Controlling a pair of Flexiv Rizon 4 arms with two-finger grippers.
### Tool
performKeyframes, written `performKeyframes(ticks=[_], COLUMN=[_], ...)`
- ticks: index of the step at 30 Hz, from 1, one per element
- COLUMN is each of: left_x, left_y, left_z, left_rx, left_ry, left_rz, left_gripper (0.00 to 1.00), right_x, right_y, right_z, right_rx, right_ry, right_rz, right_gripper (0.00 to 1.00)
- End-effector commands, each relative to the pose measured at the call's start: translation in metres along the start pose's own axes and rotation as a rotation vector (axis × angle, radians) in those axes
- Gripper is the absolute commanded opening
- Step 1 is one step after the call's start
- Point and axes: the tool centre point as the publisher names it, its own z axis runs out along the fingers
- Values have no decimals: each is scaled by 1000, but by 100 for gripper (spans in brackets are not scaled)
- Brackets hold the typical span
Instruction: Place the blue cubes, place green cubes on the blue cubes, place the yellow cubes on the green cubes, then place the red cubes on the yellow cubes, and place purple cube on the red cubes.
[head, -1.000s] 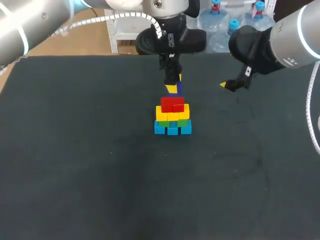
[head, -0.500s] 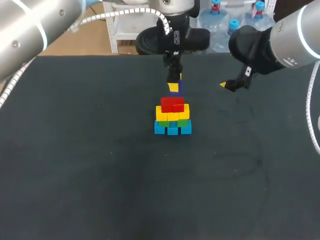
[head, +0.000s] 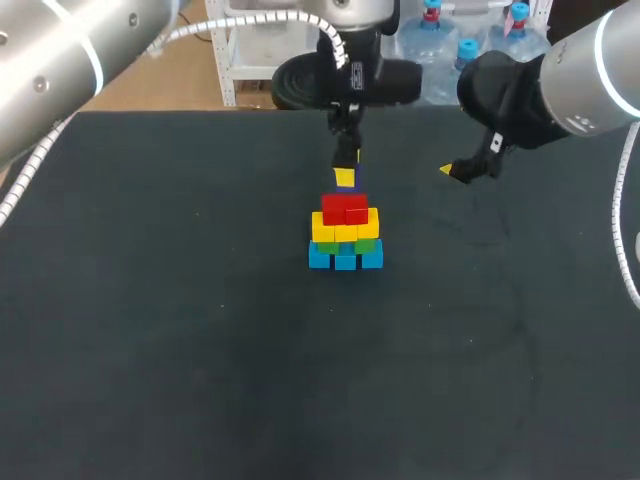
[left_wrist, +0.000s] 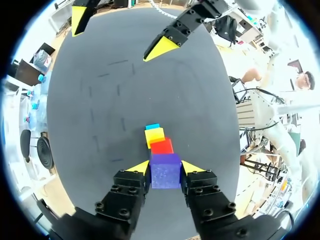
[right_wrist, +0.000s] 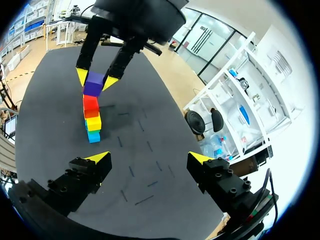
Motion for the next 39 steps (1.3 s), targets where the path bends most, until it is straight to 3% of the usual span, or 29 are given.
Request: performKeyframes(ticks=[1,11,16,21,28,39], left_x=[3,8,3,6,8,8], left_y=[-4,-15,-14,-3,3,-3], left_z=[3,9,3,3,-3,1], left_rx=[-3,-12,-77,-175,-241,-228], left_ry=[-2,11,-1,57,29,13], left_rz=[-1,33,64,9,-56,-89], left_gripper=[0,0,0,0,0,0], right_x=[1,1,1,1,1,1], right_y=[3,3,3,3,3,3], right_z=[0,0,0,0,0,0], right_rx=[16,16,16,16,16,16], right_ry=[-1,-1,-1,-1,-1,-1], right_rz=[2,2,2,2,2,2], right_gripper=[100,100,100,100,100,100])
